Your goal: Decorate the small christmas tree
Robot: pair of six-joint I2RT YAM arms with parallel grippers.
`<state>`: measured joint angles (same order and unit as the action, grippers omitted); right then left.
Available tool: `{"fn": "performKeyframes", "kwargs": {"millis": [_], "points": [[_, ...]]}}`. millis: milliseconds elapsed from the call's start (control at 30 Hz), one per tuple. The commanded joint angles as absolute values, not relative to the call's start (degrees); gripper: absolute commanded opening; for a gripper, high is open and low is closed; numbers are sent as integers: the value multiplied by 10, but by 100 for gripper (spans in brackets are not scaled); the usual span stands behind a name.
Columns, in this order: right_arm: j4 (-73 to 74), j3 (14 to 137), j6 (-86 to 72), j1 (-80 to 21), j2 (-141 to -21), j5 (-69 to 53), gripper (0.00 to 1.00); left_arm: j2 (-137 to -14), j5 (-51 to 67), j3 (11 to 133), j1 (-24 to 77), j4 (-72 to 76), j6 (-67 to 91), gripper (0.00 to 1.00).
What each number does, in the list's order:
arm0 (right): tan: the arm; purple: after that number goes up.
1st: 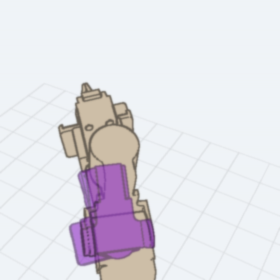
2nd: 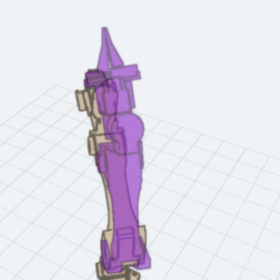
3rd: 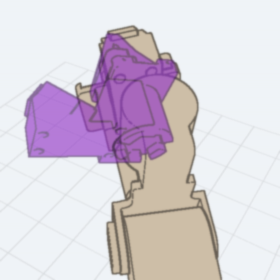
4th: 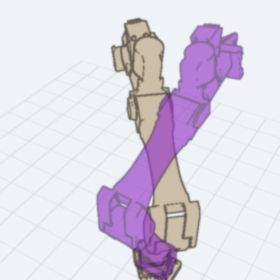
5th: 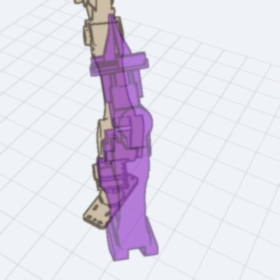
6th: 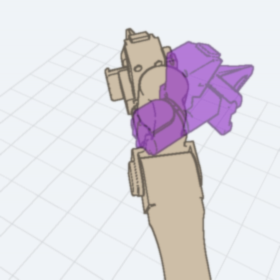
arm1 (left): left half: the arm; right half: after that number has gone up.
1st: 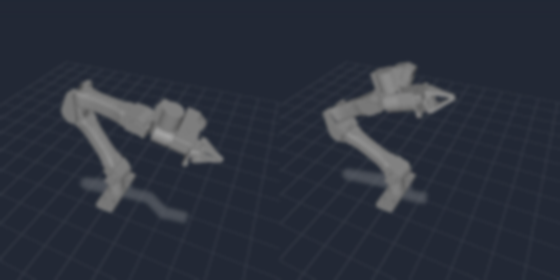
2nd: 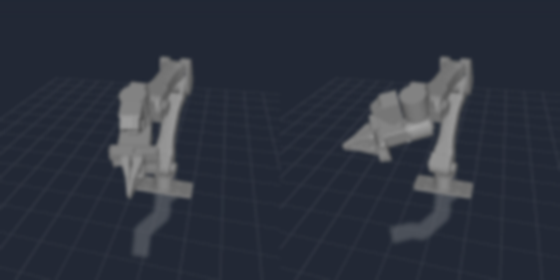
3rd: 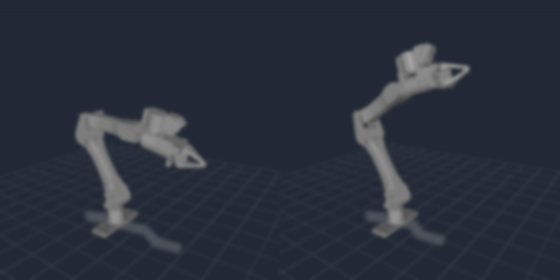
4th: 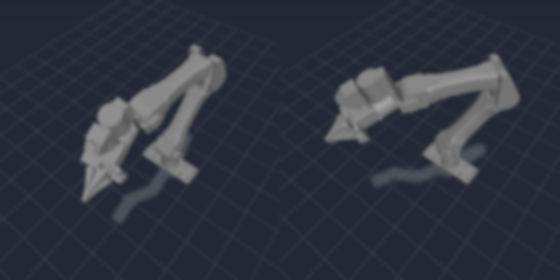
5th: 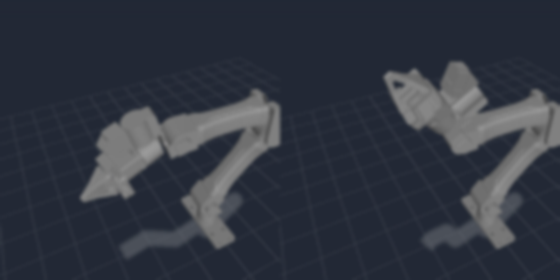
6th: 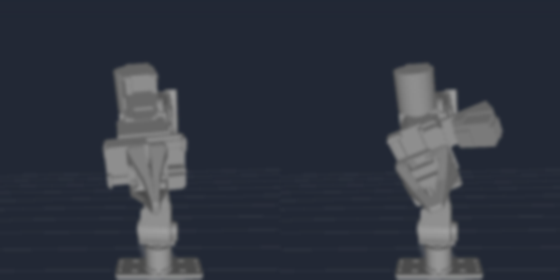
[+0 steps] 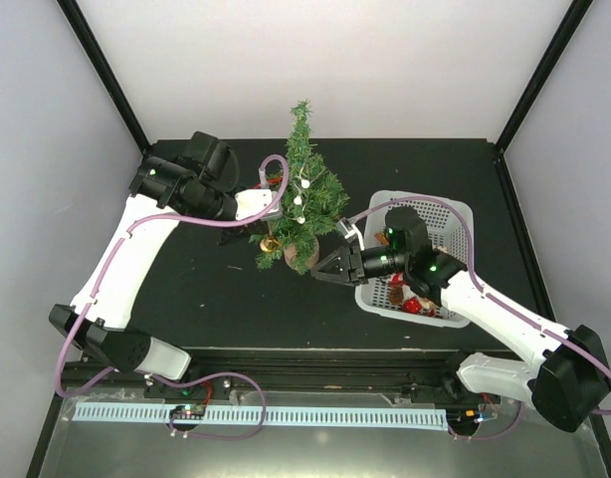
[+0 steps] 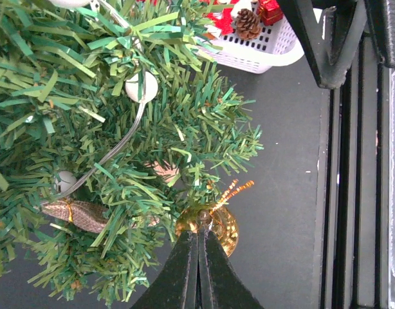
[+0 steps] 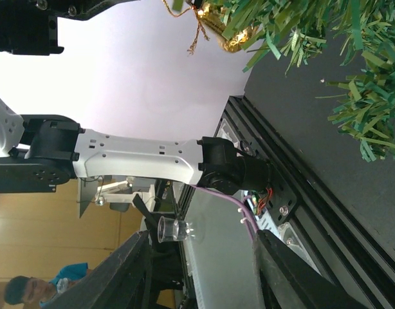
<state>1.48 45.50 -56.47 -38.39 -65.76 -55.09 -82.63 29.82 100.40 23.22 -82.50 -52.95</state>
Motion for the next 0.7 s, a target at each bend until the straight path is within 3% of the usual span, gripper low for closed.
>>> {"fn": "performKeyframes", "kwargs": {"millis": [0, 667], "points": [[-2, 451, -565, -380, -651, -546, 45, -834, 272, 1028, 230, -808, -541, 2], [-18, 437, -569, -380, -661, -552, 45, -847, 253, 1030, 229, -739, -537, 1]]}}
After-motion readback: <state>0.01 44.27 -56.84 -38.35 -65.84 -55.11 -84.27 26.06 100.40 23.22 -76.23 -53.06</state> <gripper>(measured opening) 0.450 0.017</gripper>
